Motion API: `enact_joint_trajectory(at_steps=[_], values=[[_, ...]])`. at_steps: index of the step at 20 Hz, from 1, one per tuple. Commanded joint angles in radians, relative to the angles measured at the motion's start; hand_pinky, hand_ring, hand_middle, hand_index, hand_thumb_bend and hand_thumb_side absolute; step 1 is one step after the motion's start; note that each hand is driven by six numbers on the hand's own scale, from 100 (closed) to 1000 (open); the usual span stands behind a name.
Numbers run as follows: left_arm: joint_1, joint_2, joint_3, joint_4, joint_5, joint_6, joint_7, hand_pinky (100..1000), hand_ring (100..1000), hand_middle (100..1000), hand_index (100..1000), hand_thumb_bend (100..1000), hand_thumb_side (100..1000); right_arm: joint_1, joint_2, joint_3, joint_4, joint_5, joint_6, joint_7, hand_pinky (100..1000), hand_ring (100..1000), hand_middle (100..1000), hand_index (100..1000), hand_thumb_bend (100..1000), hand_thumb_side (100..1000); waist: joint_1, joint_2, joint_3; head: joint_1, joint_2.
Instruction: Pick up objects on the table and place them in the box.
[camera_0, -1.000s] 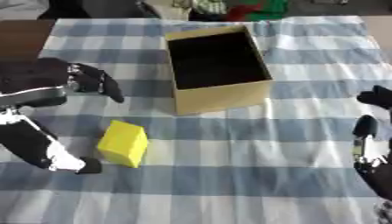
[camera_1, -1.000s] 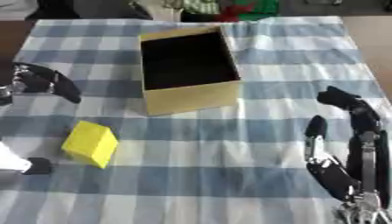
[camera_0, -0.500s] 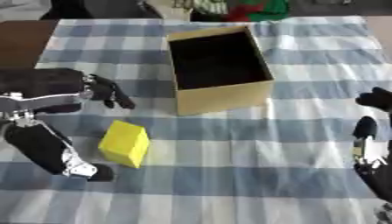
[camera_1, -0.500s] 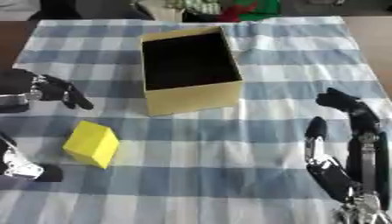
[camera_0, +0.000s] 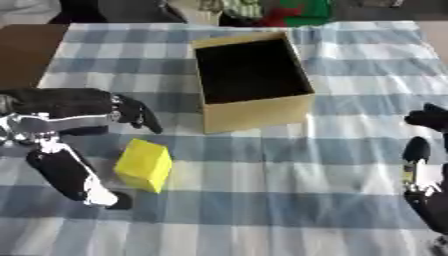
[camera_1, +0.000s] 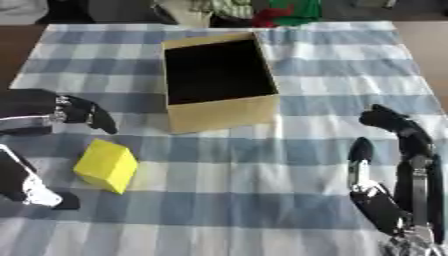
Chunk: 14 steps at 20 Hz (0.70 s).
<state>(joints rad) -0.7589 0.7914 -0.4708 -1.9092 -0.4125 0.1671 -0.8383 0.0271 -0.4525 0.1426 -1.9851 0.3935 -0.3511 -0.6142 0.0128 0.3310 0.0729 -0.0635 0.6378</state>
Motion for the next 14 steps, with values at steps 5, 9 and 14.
enact_joint_trajectory(at_steps=[5, 9, 14], values=[[-0.024, -0.015, 0.01, 0.062, -0.058, -0.026, 0.02, 974, 875, 885, 917, 546, 292, -0.002, -0.001, 0.004, -0.015, -0.002, 0.003, 0.008, 915, 697, 670, 841, 100, 605, -0.001, -0.01, -0.005, 0.004, -0.018], [-0.023, -0.031, 0.009, 0.11, -0.073, -0.039, 0.019, 977, 875, 883, 914, 547, 311, -0.003, 0.005, 0.005, -0.015, -0.001, 0.006, 0.009, 916, 697, 670, 842, 100, 606, -0.002, -0.004, -0.008, 0.007, -0.025], [-0.024, -0.05, 0.0, 0.154, -0.074, -0.04, 0.005, 981, 872, 878, 908, 550, 316, -0.005, 0.013, 0.007, -0.015, 0.001, 0.007, 0.009, 918, 698, 671, 843, 100, 608, -0.004, 0.004, -0.01, 0.009, -0.026]])
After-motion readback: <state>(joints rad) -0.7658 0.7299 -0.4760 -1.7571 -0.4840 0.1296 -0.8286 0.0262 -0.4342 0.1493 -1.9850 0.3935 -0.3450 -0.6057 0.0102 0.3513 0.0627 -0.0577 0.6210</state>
